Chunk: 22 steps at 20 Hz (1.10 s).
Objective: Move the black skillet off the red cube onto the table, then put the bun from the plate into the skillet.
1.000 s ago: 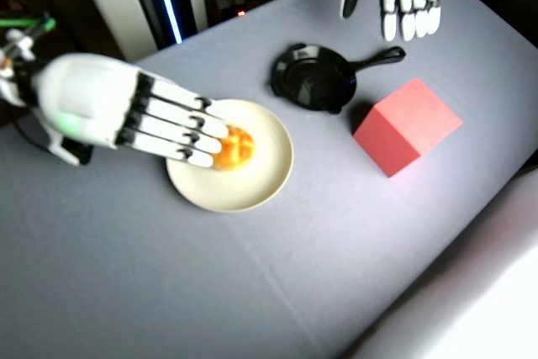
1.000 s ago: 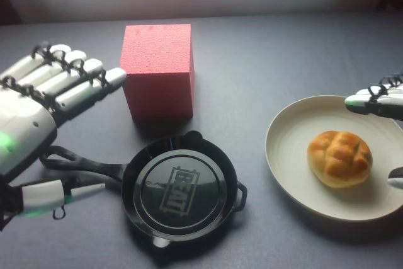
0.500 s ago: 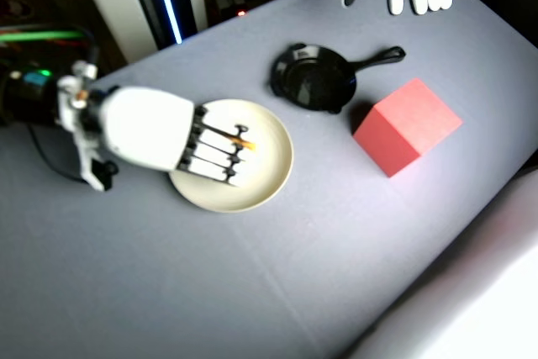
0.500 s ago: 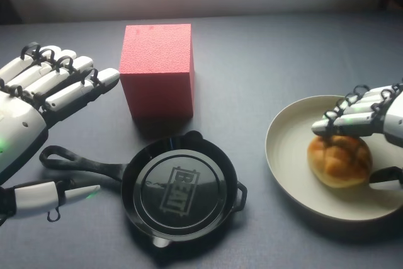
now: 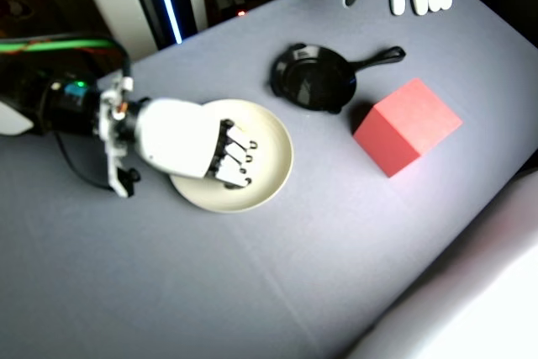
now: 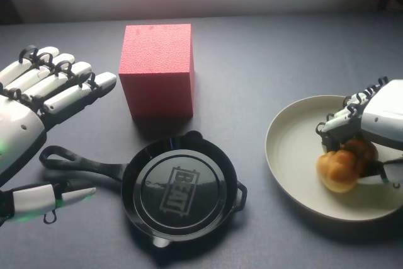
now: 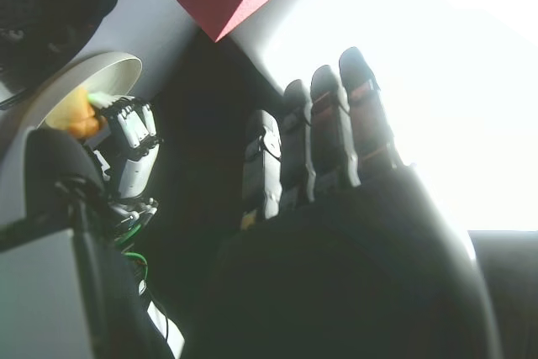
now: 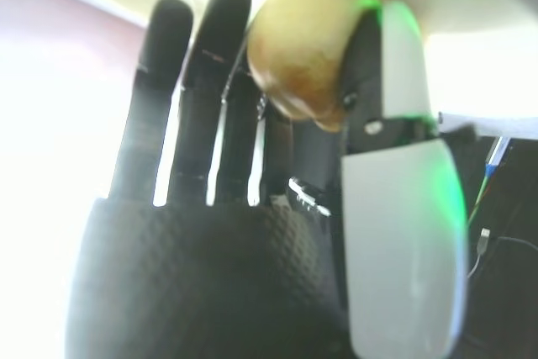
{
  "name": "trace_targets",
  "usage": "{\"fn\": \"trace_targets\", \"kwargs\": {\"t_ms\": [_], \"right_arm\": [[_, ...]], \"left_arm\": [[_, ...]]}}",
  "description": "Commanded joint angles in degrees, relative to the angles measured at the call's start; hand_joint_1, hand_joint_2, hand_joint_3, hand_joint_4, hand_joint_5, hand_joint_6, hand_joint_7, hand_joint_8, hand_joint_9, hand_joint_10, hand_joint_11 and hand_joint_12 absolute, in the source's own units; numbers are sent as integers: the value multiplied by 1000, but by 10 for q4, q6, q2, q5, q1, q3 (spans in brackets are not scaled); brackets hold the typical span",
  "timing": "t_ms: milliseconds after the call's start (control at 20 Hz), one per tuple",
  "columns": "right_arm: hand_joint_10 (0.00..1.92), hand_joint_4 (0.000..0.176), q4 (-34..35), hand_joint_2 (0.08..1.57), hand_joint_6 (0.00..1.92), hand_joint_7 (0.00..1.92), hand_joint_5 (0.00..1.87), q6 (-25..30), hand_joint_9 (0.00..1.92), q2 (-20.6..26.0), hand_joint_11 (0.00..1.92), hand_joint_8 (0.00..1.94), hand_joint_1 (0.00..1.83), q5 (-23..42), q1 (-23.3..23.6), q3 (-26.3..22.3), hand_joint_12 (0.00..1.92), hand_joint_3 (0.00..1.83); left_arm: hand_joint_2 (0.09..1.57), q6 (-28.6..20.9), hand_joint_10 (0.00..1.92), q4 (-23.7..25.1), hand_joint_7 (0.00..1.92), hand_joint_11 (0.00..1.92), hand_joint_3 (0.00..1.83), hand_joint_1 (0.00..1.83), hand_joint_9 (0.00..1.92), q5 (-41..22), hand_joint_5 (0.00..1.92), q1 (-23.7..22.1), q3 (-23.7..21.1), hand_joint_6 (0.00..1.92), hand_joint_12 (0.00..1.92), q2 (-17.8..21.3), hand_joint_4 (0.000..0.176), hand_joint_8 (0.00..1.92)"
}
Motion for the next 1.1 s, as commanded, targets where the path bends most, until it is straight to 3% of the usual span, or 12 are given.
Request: {"fn": "trace_targets", "kwargs": {"t_ms": [0,100,250,450,500,550,800,850,900,950,1000,1050], "right_arm": [[1100,0,9,1157,936,892,924,-2,837,1,678,1304,1217,58,7,2,1418,1],[1017,0,6,1158,922,869,941,-2,795,4,635,1311,1213,105,31,-8,1339,2],[1360,0,-21,1170,1027,827,906,-1,761,2,552,1283,1354,156,75,-22,1276,0],[1200,0,-69,1121,1030,971,913,4,914,-32,658,1014,1361,166,133,-25,1275,0],[1296,0,-76,1169,1004,868,892,7,819,-47,686,1323,1241,165,143,-22,1556,2],[1561,0,-85,1192,990,816,873,11,773,-62,730,1479,1225,161,151,-19,1797,2],[1748,0,-113,1229,1115,752,803,17,673,-143,664,1565,1187,99,171,0,1920,2],[1596,116,-113,1207,1241,546,789,17,532,-157,434,1398,986,86,171,5,1875,0],[1054,52,-114,1119,791,383,543,17,289,-167,86,899,771,74,171,9,1515,0],[708,30,-116,1086,452,353,459,17,241,-171,16,560,663,66,171,13,1216,0],[337,82,-119,1036,180,267,282,17,182,-171,2,207,545,59,171,13,852,0],[87,108,-119,984,44,64,96,17,50,-171,0,44,543,59,171,13,492,0]], "left_arm": [[1013,-2,0,5,179,0,5,749,80,-74,157,-2,-1,1,146,-1,125,2],[1059,-2,3,0,175,0,9,606,96,-82,146,2,-1,0,219,0,119,0],[1096,-4,5,-6,155,0,13,305,115,-96,134,10,-3,2,304,4,121,3],[1254,-8,4,-13,178,0,12,1,150,-109,170,21,-5,5,328,12,91,2],[1219,-8,1,-16,170,0,0,0,145,-114,169,24,-5,2,326,14,96,1],[1177,-8,1,-20,162,0,2,0,167,-121,159,27,-6,0,468,15,12,0],[1346,-8,6,-38,162,0,42,0,125,-163,155,45,-11,3,279,22,9,8],[1352,-8,6,-39,133,0,28,0,96,-166,154,47,-11,2,179,23,14,8],[1357,-8,2,-39,123,0,18,0,85,-167,152,48,-12,1,115,23,13,3],[1351,-8,2,-39,112,11,11,0,84,-166,150,48,-12,0,112,23,29,0],[1338,-8,1,-39,130,1,2,0,98,-166,163,48,-12,0,207,23,45,0],[1322,-8,6,-39,163,0,0,0,127,-166,188,48,-12,4,257,22,62,5]]}}
